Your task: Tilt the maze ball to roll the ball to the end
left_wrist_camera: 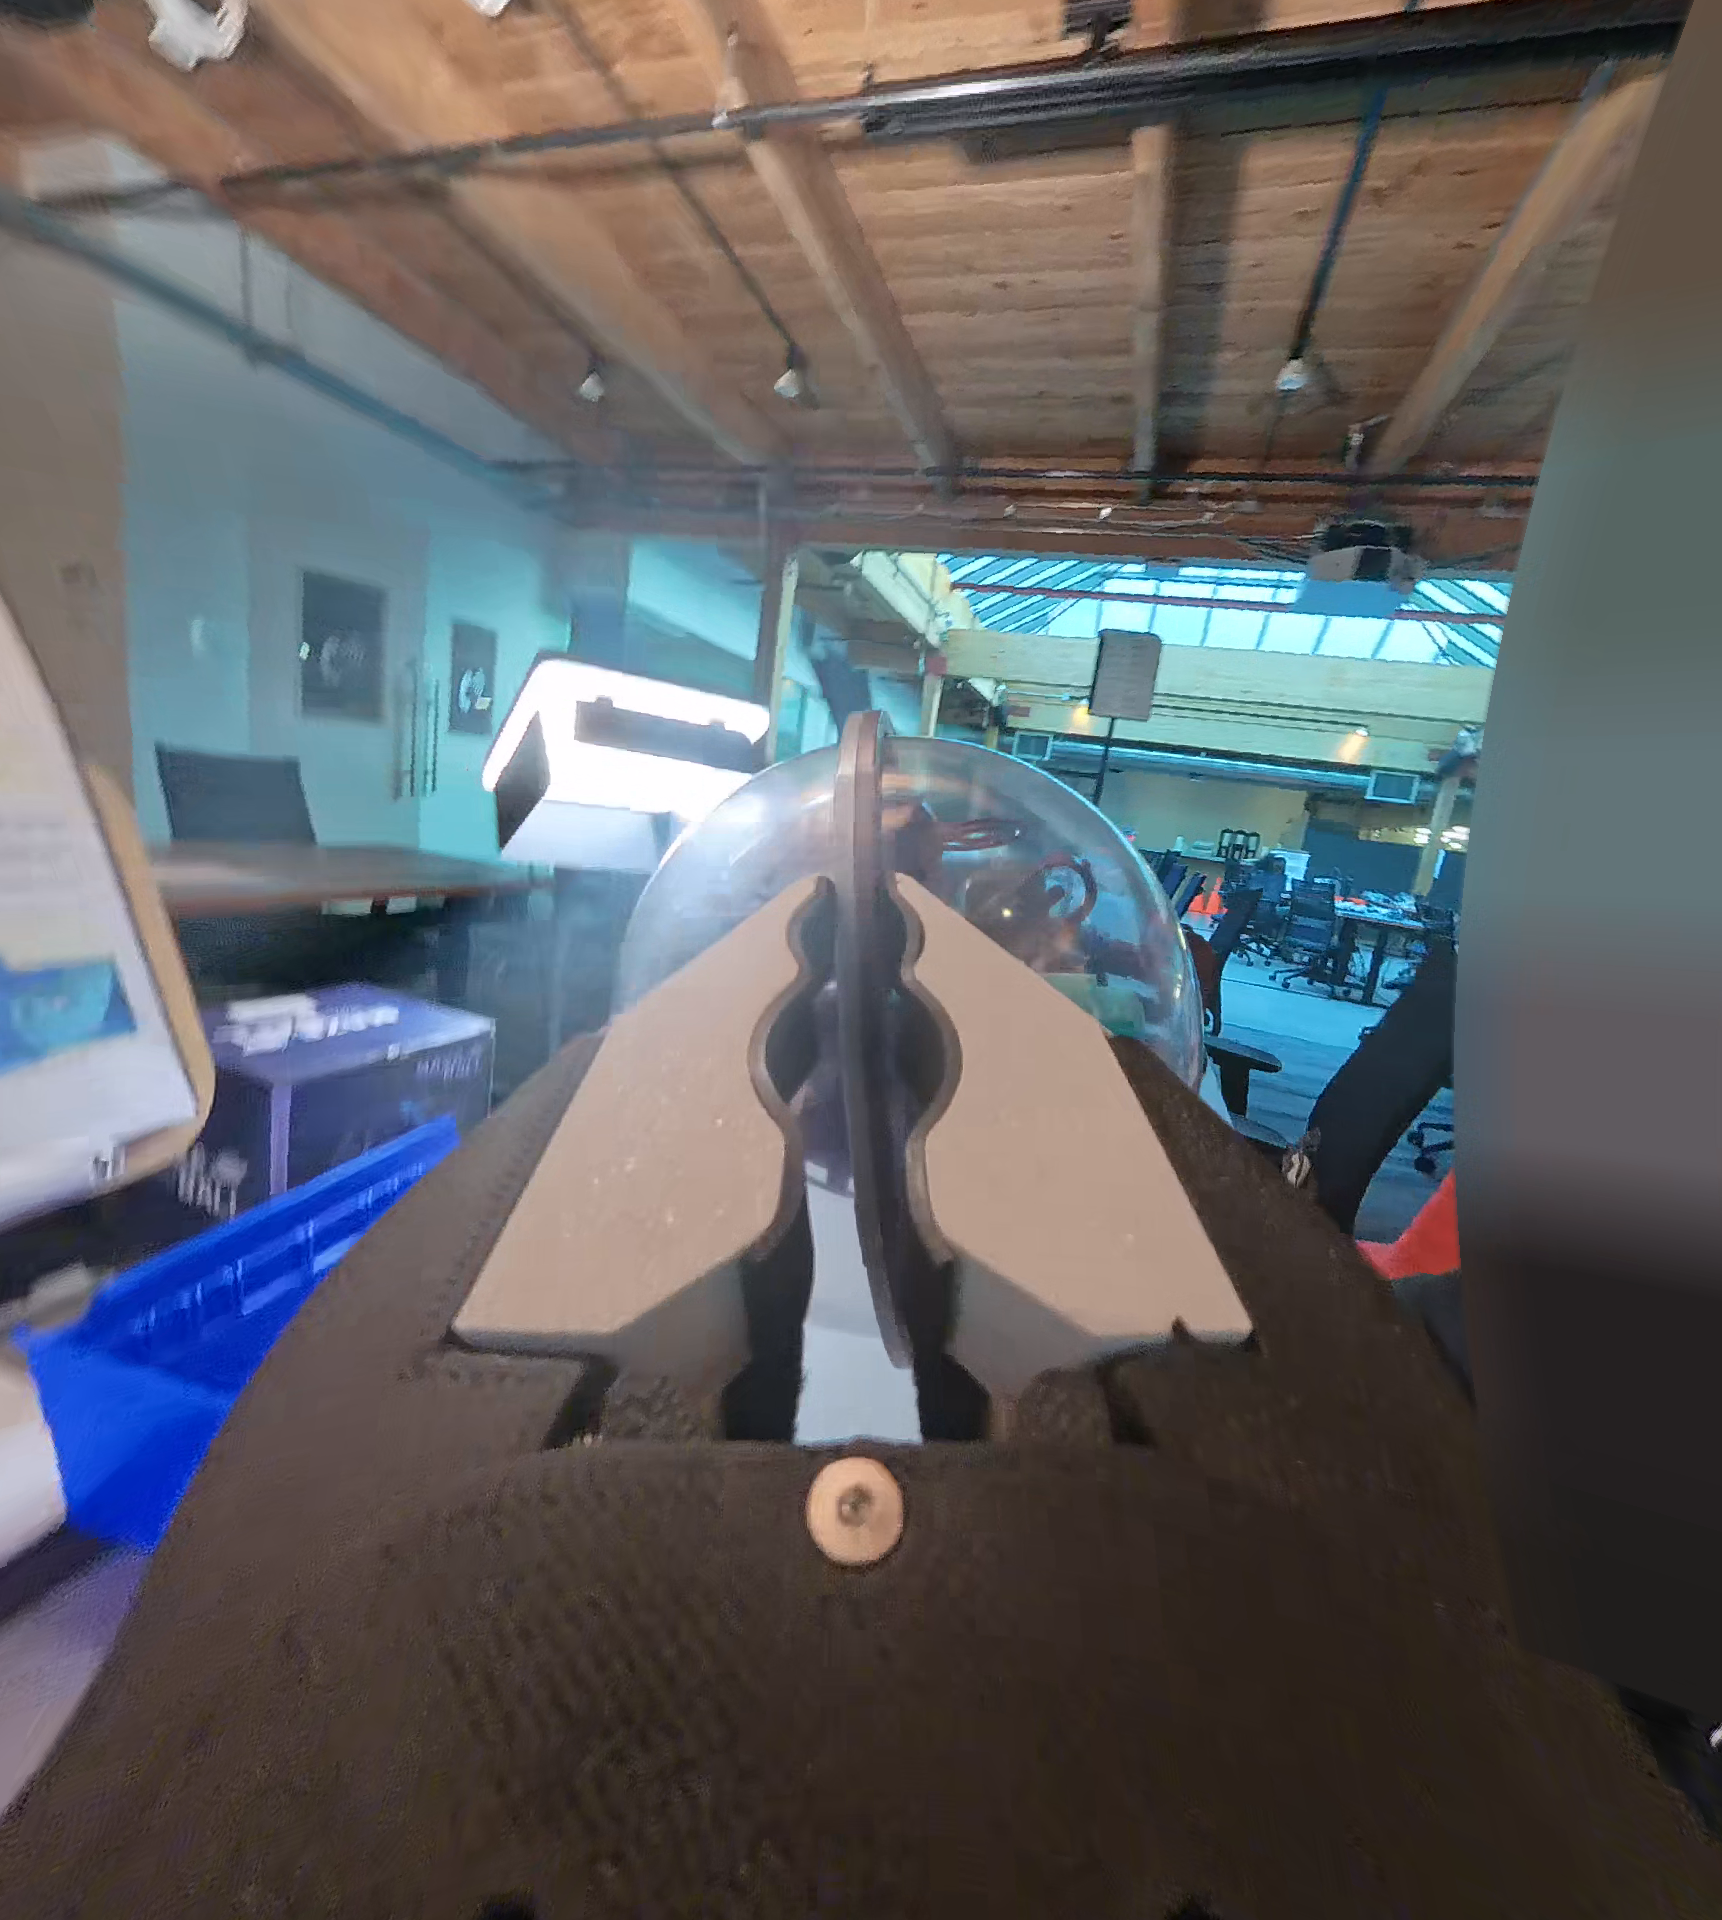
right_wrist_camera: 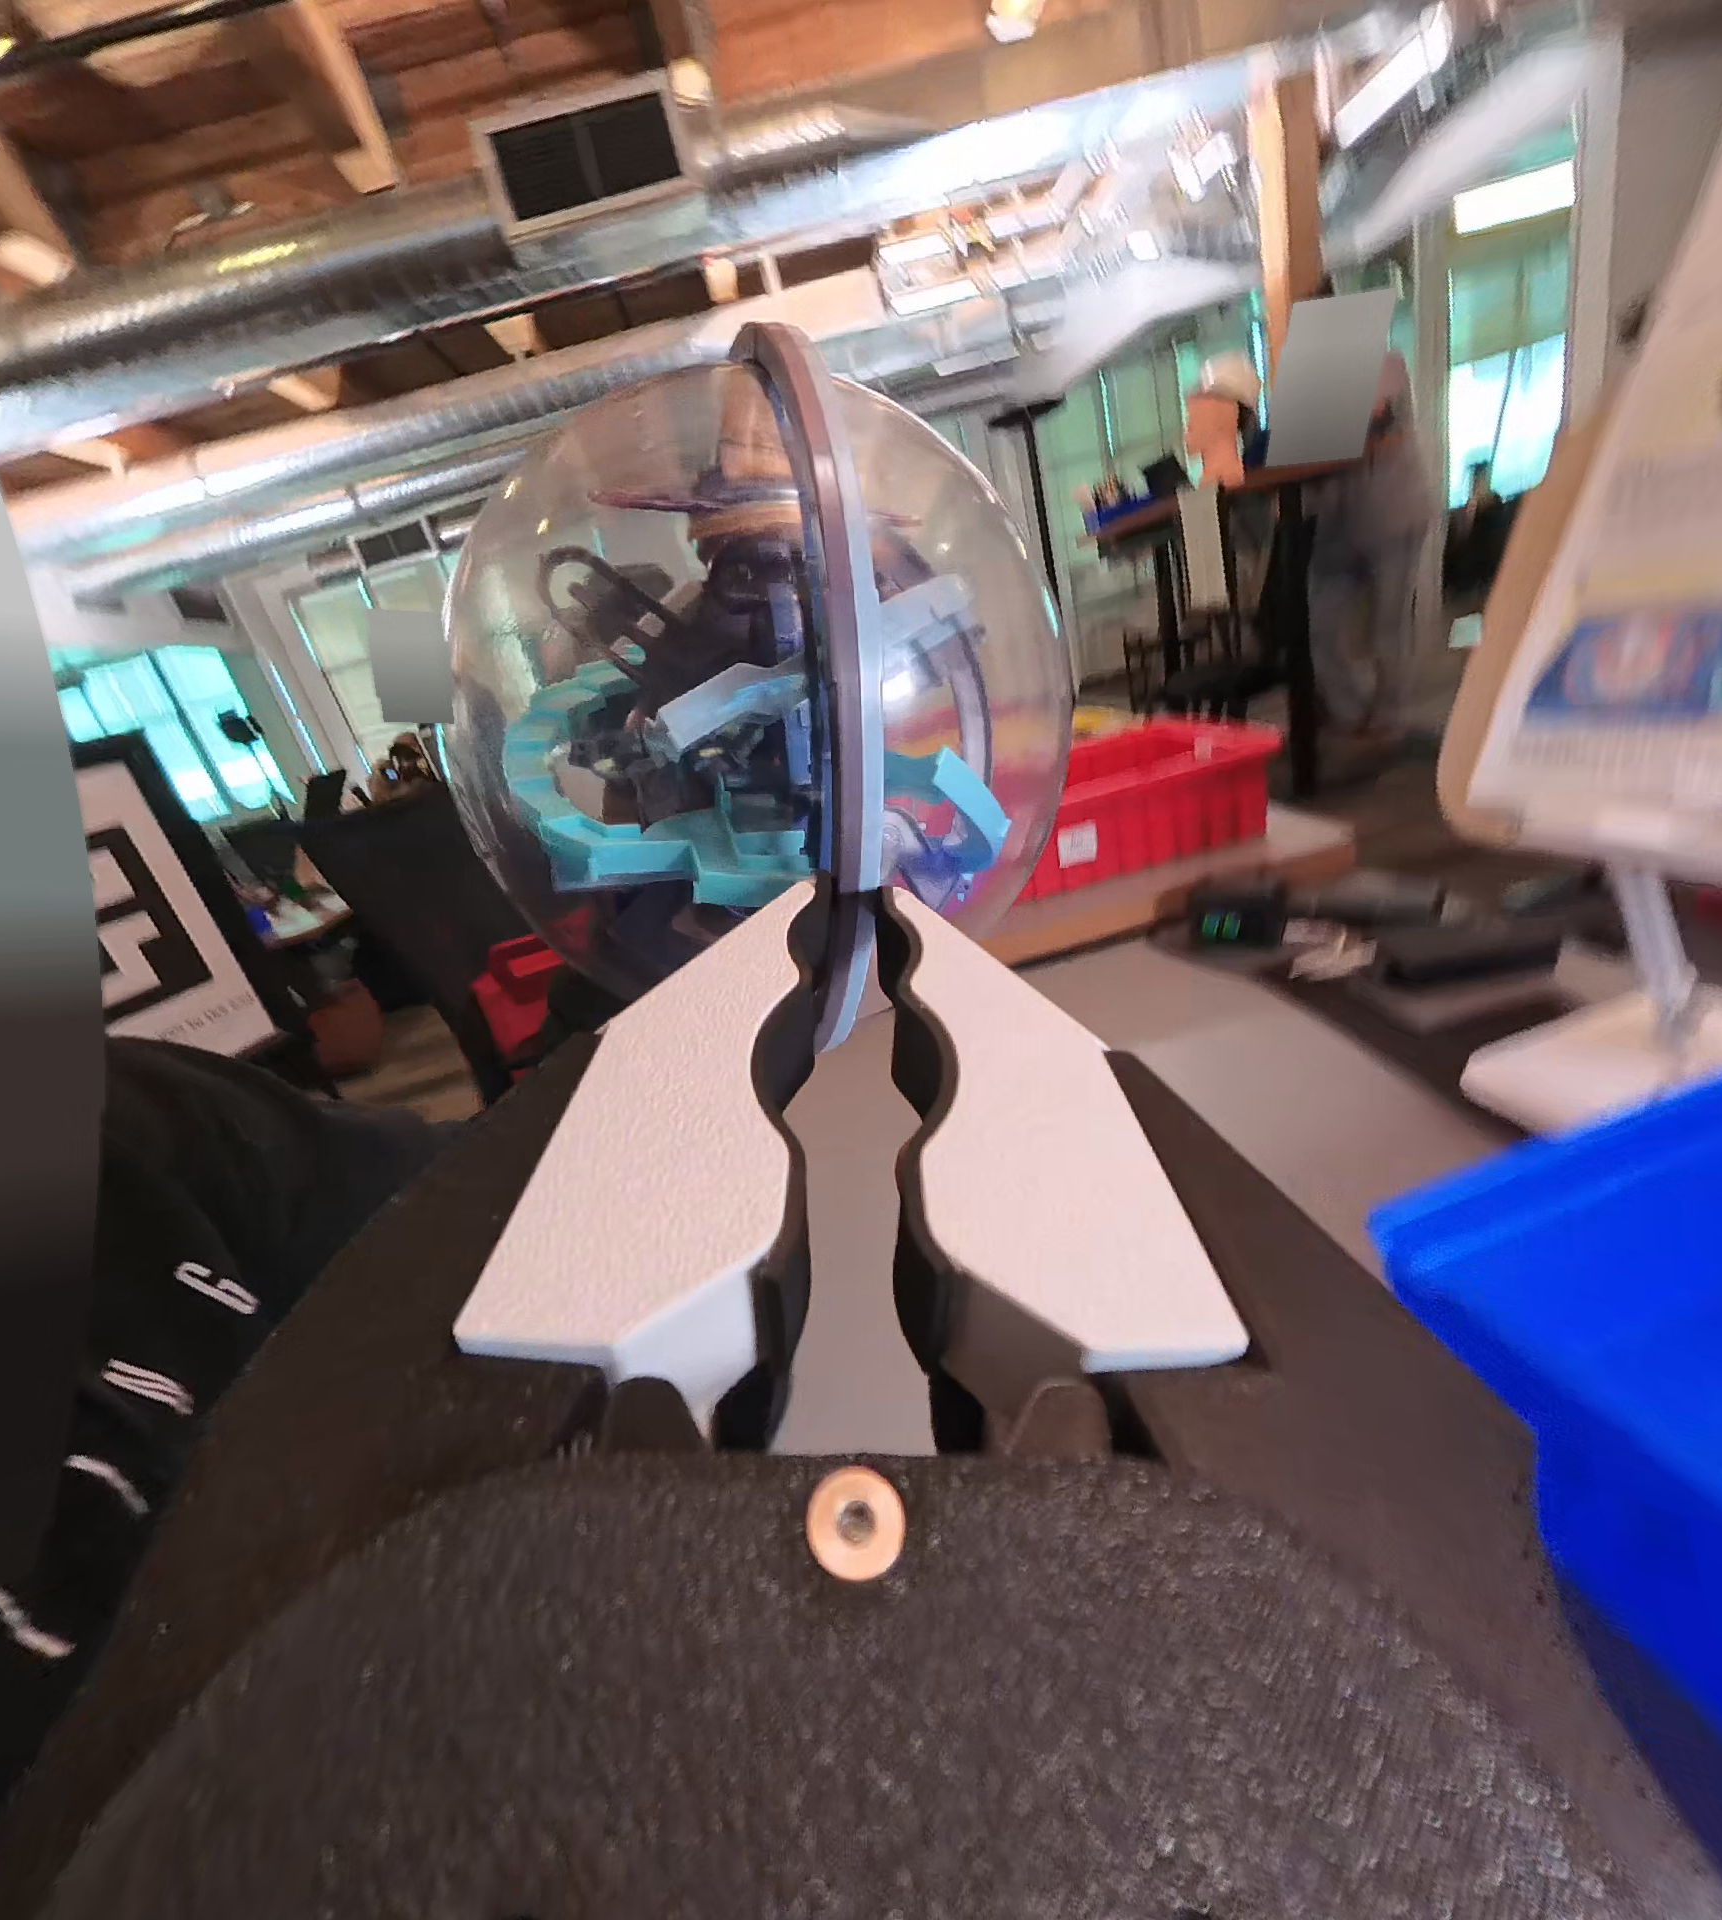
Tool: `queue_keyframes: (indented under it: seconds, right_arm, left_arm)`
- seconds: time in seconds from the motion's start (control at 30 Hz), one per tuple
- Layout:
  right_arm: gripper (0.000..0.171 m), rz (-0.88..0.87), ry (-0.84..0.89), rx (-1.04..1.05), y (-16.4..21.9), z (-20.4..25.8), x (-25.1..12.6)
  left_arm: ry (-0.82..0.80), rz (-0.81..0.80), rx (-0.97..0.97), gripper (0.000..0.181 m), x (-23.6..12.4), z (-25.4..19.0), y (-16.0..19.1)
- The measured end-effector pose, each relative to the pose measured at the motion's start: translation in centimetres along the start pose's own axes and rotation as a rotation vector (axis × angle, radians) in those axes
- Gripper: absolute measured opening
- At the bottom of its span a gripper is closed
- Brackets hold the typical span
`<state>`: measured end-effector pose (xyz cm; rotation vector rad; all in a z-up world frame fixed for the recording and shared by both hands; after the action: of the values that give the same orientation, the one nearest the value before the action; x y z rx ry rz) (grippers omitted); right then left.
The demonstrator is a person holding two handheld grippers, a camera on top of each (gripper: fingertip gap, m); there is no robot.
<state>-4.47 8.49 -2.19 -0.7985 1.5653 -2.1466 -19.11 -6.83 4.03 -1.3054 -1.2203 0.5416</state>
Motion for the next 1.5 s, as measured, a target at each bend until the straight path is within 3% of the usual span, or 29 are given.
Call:
queue_keyframes:
  seconds: [0.13,0.33,0.47,0.6,0.67,0.77,0.83,0.9,1.0,1.07,1.13,1.27,1.33,1.43,1.5]
  right_arm:
    - [0.005,0.080,0.041,0.245,5.5,-2.1,-1.2]
    - [0.005,0.128,0.108,0.665,16.2,-1.2,-5.9]
    - [0.004,0.151,0.191,0.813,19.4,-0.2,-8.7]
    - [0.005,0.137,0.245,0.860,20.6,0.2,-10.1]
    - [0.008,0.114,0.281,0.798,20.3,0.0,-10.4]
    - [0.065,0.188,0.394,0.432,18.7,-0.2,-10.8]
    - [0.100,0.306,0.480,0.032,17.4,0.3,-10.3]
    - [0.117,0.449,0.497,-0.319,17.0,1.5,-8.4]
    - [0.127,0.585,0.437,-0.558,18.3,2.4,-5.2]
    - [0.130,0.639,0.417,-0.605,19.0,1.6,-4.7]
    - [0.130,0.648,0.387,-0.573,19.0,0.9,-5.0]
    - [0.129,0.621,0.339,-0.496,18.6,0.0,-5.4]
    - [0.128,0.613,0.321,-0.441,18.3,-0.6,-5.3]
    - [0.127,0.627,0.281,-0.374,17.8,-1.4,-5.1]
    - [0.127,0.640,0.258,-0.325,17.5,-2.0,-4.9]
  left_arm:
    - [-0.096,0.135,-0.200,0.006,-0.9,3.5,5.3]
    - [-0.156,0.317,-0.632,0.006,-3.8,4.9,17.3]
    - [-0.173,0.407,-0.772,0.005,-4.7,4.5,22.6]
    - [-0.160,0.431,-0.847,0.005,-4.6,4.4,24.8]
    - [-0.161,0.436,-0.837,0.005,-4.4,4.6,25.0]
    - [-0.166,0.429,-0.845,0.006,-4.2,5.0,25.2]
    - [-0.174,0.428,-0.845,0.005,-4.2,5.2,25.2]
    - [-0.185,0.422,-0.848,0.005,-4.2,5.3,25.3]
    - [-0.195,0.412,-0.860,0.006,-4.0,5.4,25.6]
    - [-0.148,0.430,-0.860,0.006,-3.9,4.9,25.7]
    - [-0.029,0.440,-0.769,0.041,-3.9,4.5,24.4]
    - [-0.012,0.564,-0.060,0.117,-3.1,5.6,22.9]
    - [0.139,0.597,0.032,0.127,-1.4,3.9,22.7]
    - [0.243,0.658,0.121,0.128,0.7,3.2,23.7]
    - [0.308,0.686,0.073,0.126,1.2,3.2,24.5]
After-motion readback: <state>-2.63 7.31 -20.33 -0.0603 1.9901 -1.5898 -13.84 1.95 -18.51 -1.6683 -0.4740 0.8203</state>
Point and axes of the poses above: each gripper's, where its closed fingertips meet, x out along the fingers, y out of its underside, z = x × y across the jaws, the point moved 4 cm from there along -x, back along the fingers, and after that the axes turned 6 degrees about -y, right-handed, at the moved point
